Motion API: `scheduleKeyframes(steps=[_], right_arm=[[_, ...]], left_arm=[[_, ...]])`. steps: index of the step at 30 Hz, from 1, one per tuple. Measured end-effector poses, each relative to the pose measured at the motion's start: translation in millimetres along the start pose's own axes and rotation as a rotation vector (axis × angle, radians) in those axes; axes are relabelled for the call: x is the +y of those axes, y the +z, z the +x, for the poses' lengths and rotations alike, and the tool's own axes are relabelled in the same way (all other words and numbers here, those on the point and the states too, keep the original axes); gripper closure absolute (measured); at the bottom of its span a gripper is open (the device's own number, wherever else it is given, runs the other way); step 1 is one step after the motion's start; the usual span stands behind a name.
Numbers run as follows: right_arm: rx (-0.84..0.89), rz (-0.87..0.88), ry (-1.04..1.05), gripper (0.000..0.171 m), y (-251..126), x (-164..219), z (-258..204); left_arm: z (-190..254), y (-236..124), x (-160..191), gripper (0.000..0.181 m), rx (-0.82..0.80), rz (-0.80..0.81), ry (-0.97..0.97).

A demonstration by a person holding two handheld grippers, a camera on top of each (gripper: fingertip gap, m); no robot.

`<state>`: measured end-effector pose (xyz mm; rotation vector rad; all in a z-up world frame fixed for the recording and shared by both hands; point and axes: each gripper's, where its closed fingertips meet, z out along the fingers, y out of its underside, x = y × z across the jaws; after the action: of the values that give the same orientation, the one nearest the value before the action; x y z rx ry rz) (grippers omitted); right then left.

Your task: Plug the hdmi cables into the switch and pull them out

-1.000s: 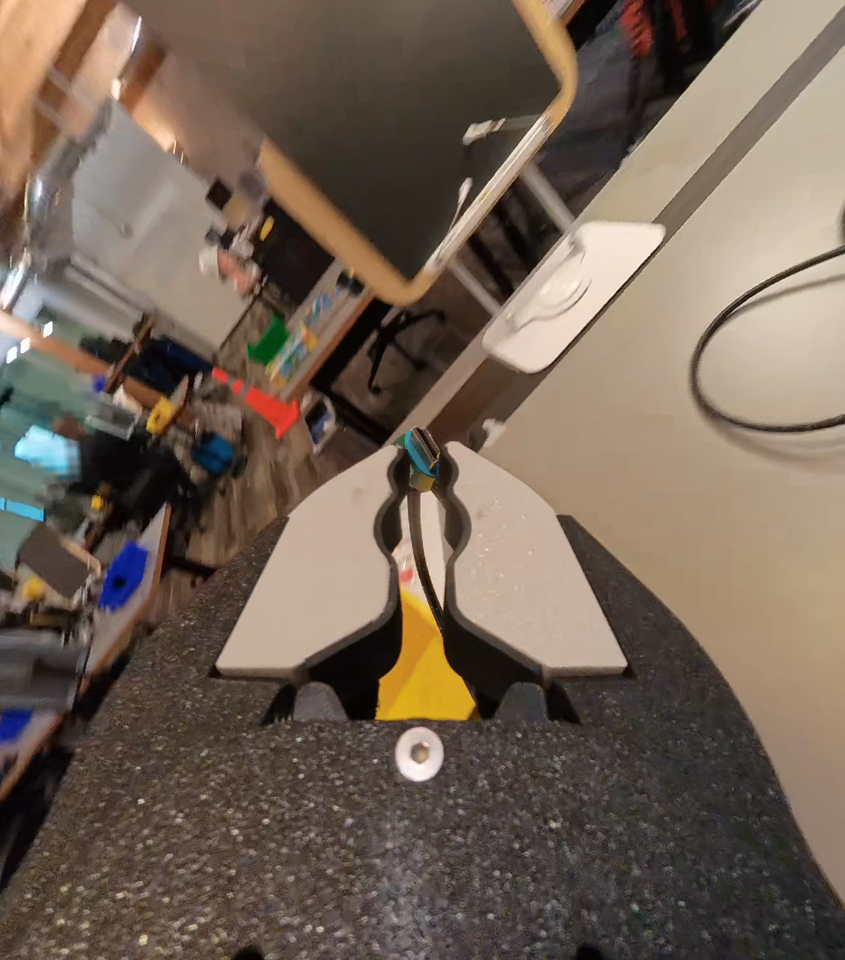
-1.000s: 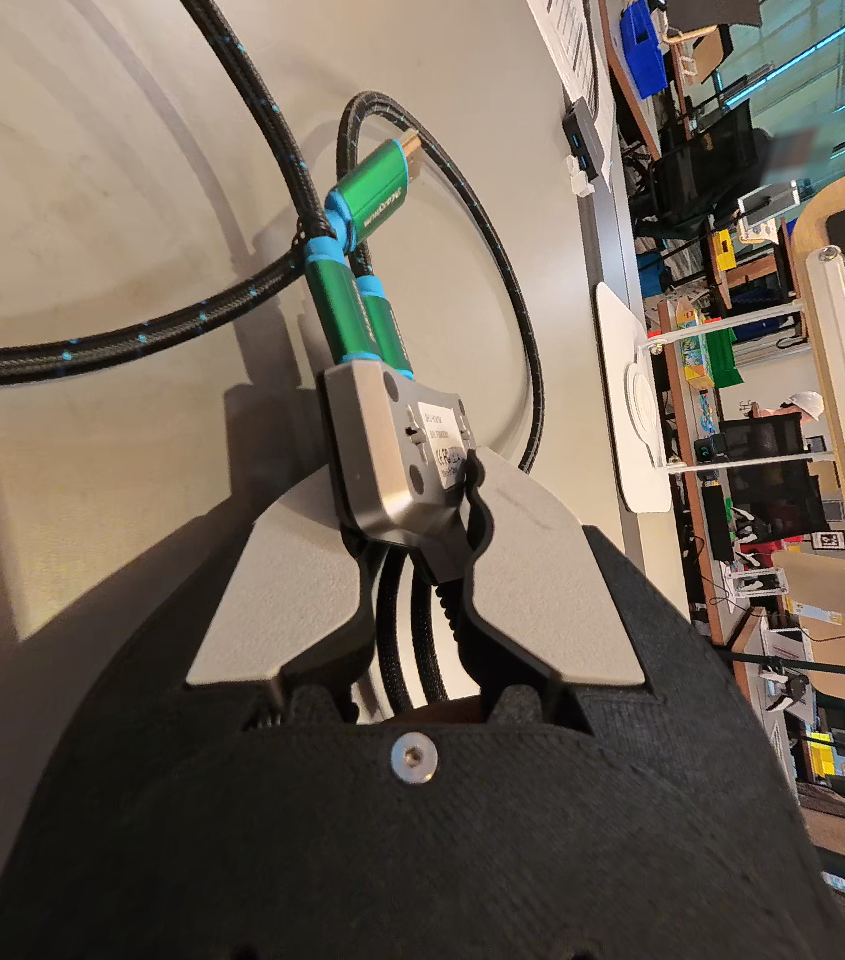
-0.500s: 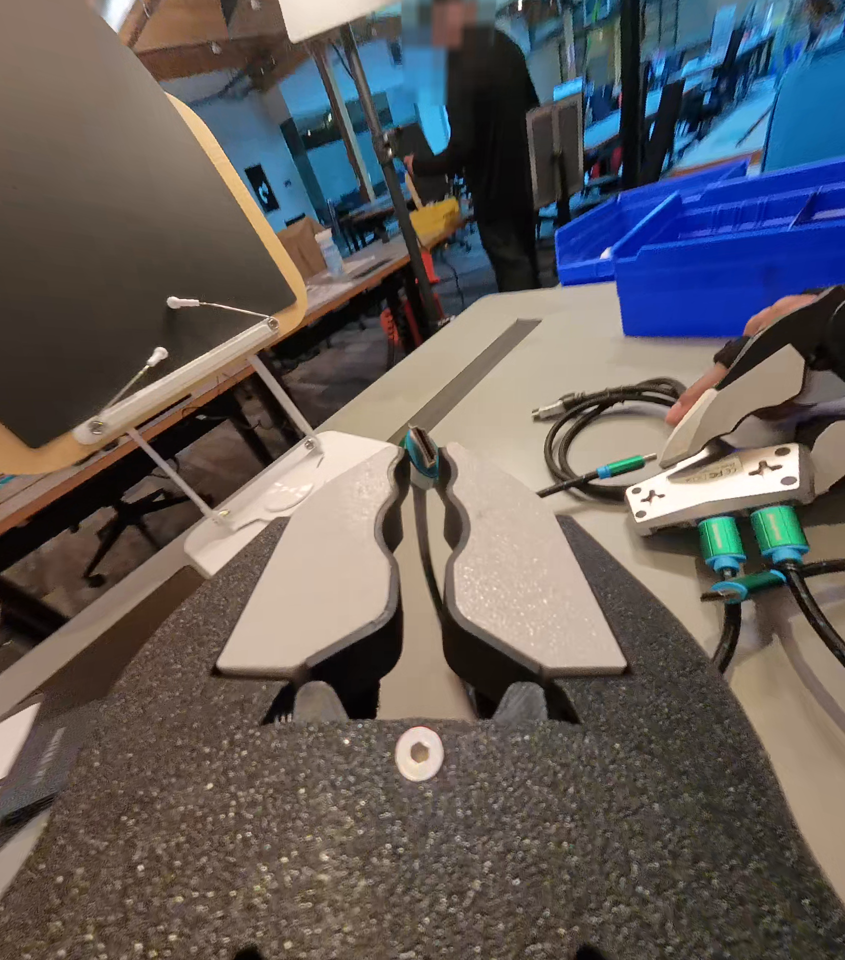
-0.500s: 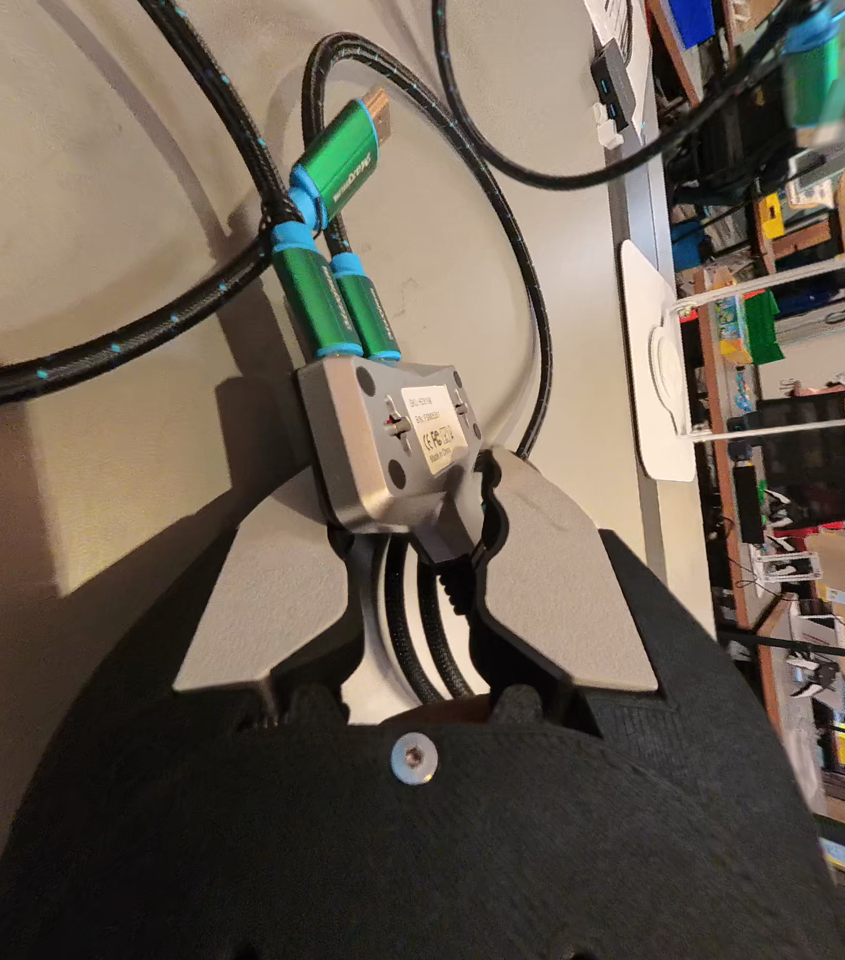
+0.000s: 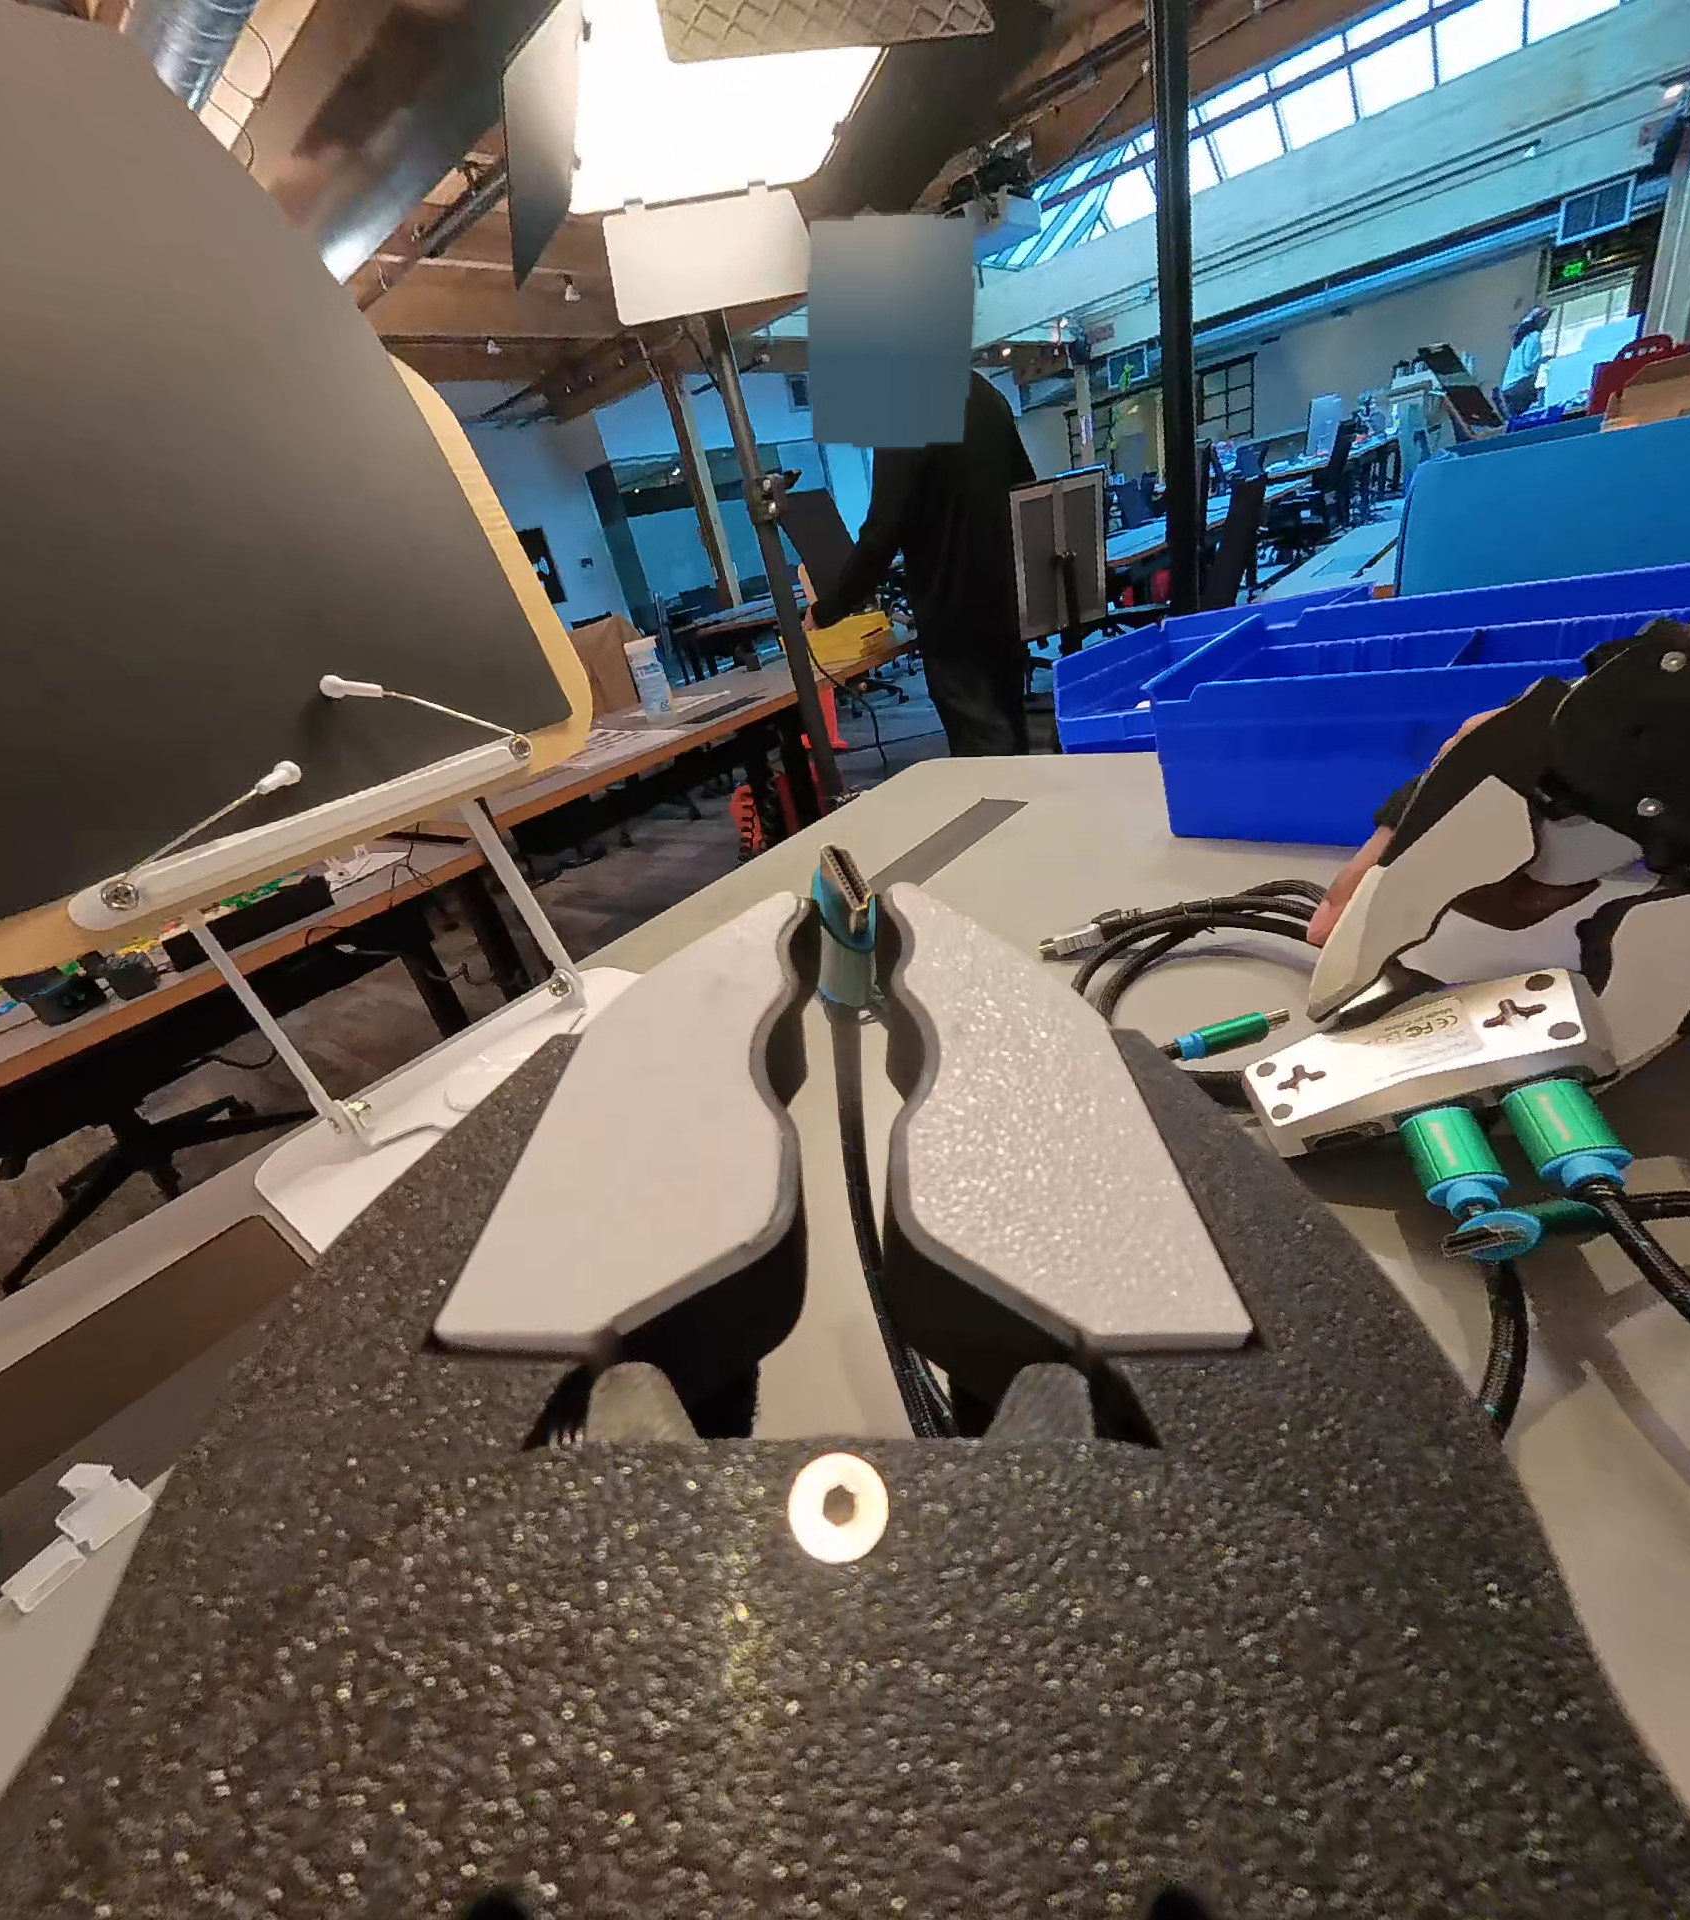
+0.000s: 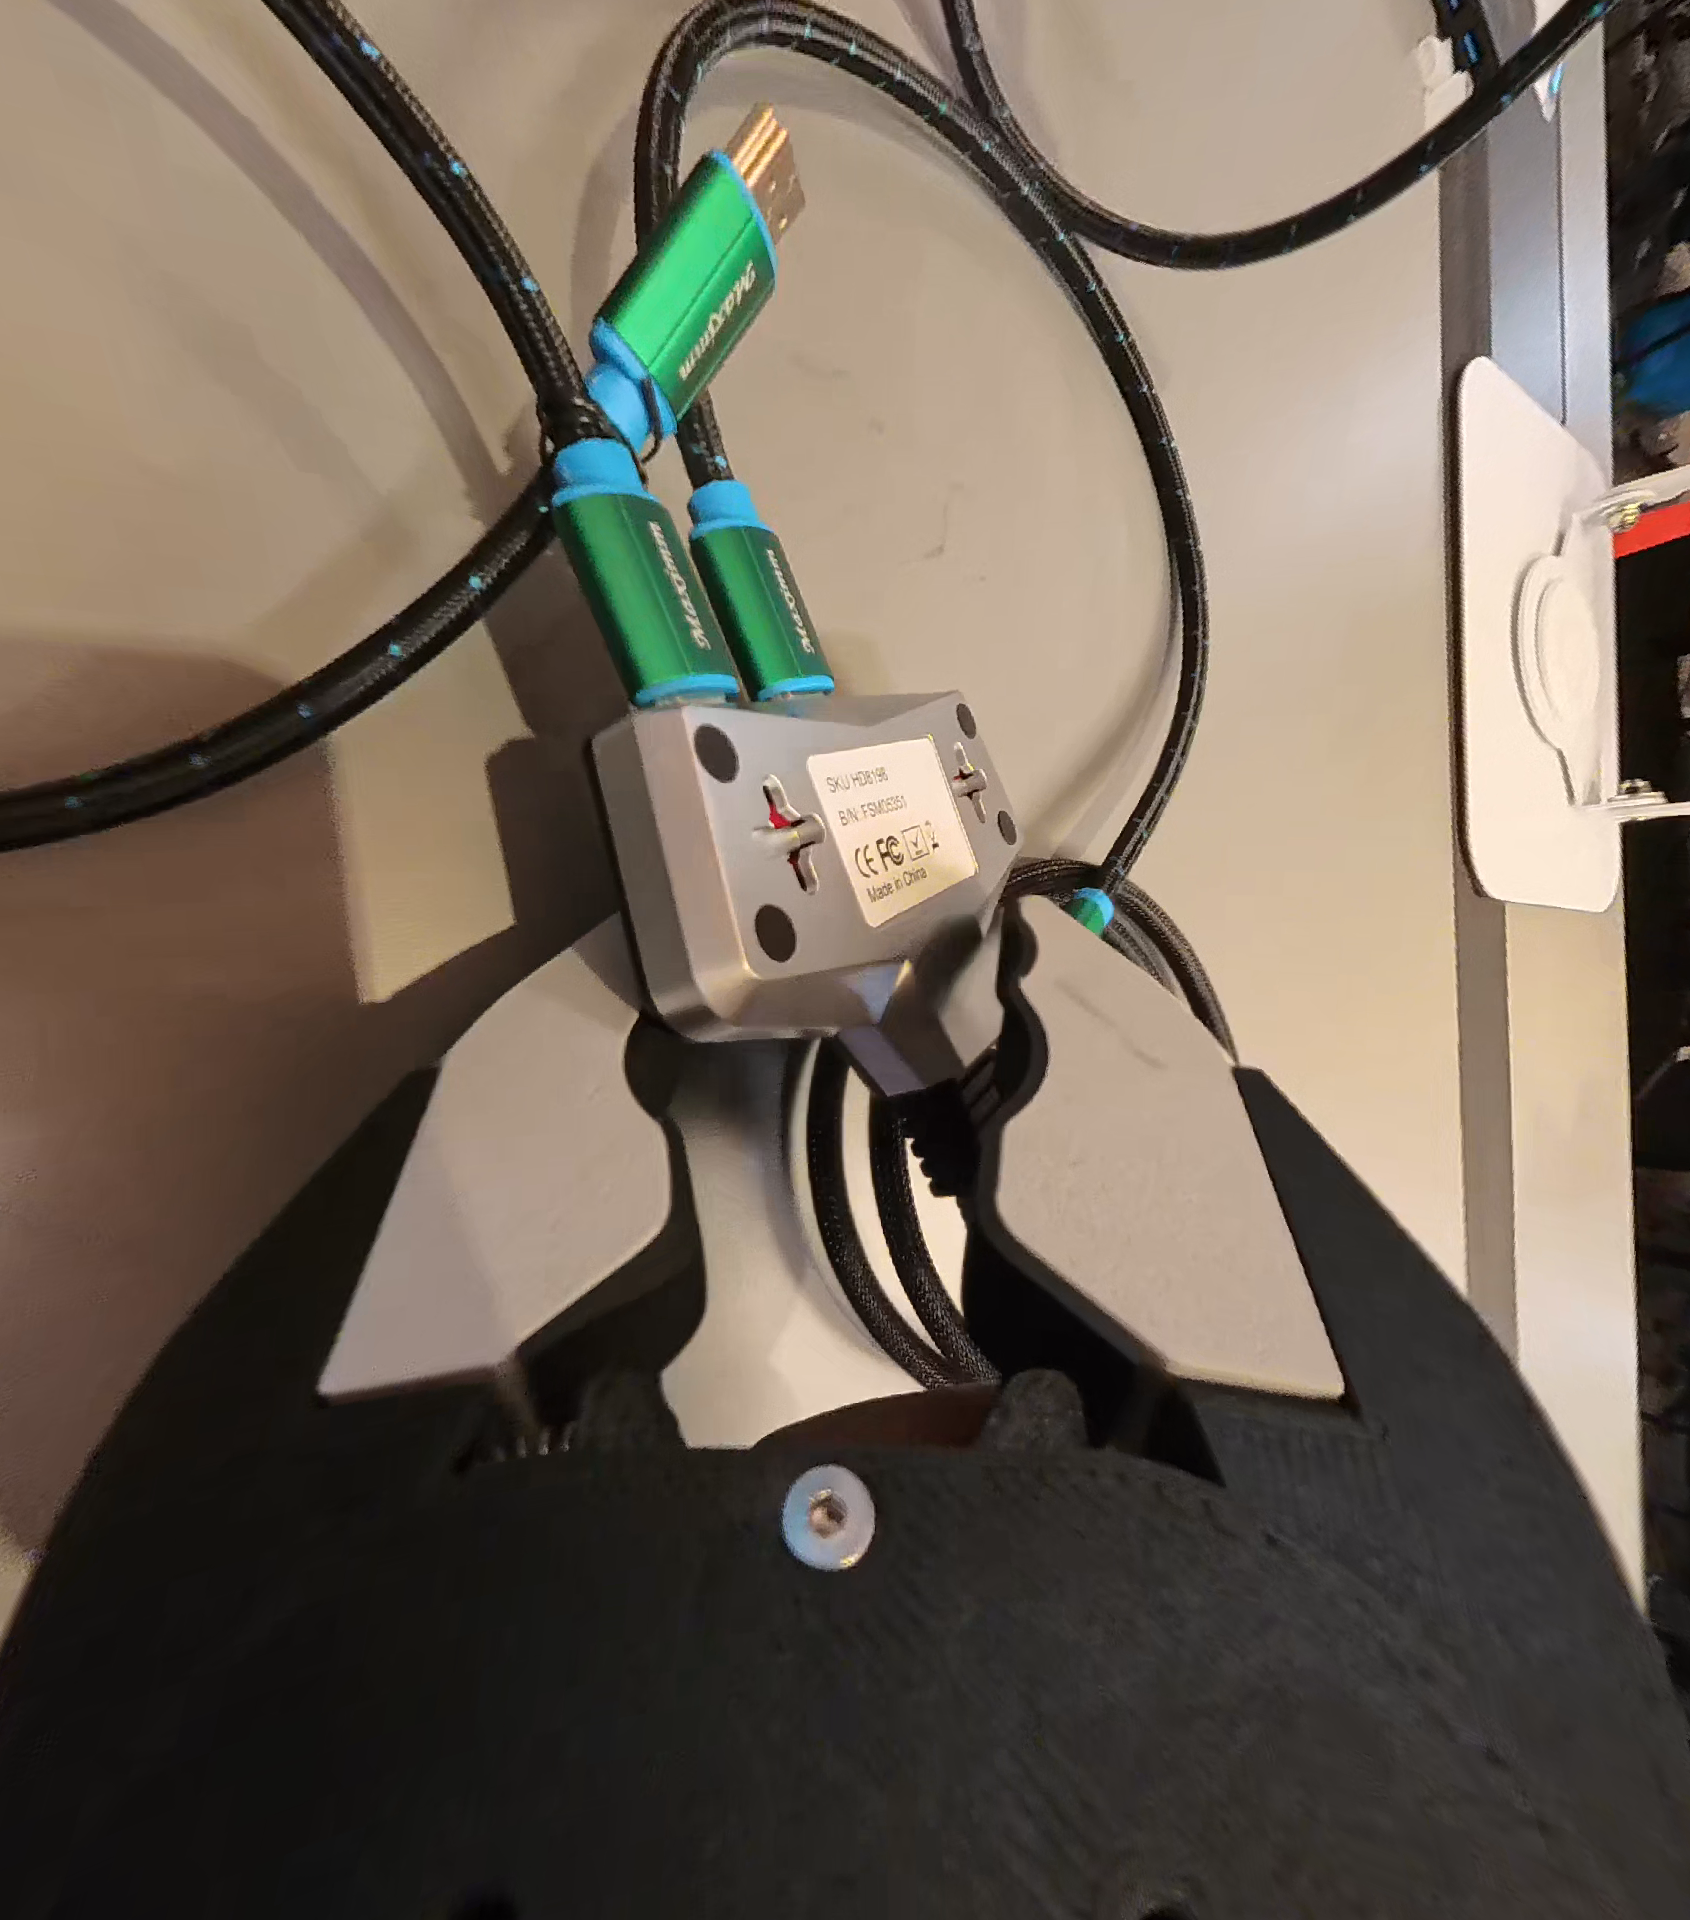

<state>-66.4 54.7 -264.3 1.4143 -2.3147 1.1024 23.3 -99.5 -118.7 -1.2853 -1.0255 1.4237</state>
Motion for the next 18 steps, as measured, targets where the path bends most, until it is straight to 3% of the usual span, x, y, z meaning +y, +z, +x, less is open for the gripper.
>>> scheduleKeyframes(steps=[6, 10, 15, 18], right_arm=[[-0.154, 0.124, 0.129, 0.089, -11, -31, -21], [-0.119, 0.25, 0.154, 0.095, -13, -67, -5], [0.051, 0.376, 0.225, 0.104, 1, -106, 53], [-0.044, 0.456, 0.419, 0.102, 18, -118, 76]], left_arm=[[9, -3, -6, 0.171, 0.008, 0.027, 0.017], [18, -6, -15, 0.171, 0.074, 0.079, -0.007], [30, -8, -18, 0.171, 0.174, 0.128, -0.069], [33, -11, -22, 0.171, 0.201, 0.176, -0.116]])
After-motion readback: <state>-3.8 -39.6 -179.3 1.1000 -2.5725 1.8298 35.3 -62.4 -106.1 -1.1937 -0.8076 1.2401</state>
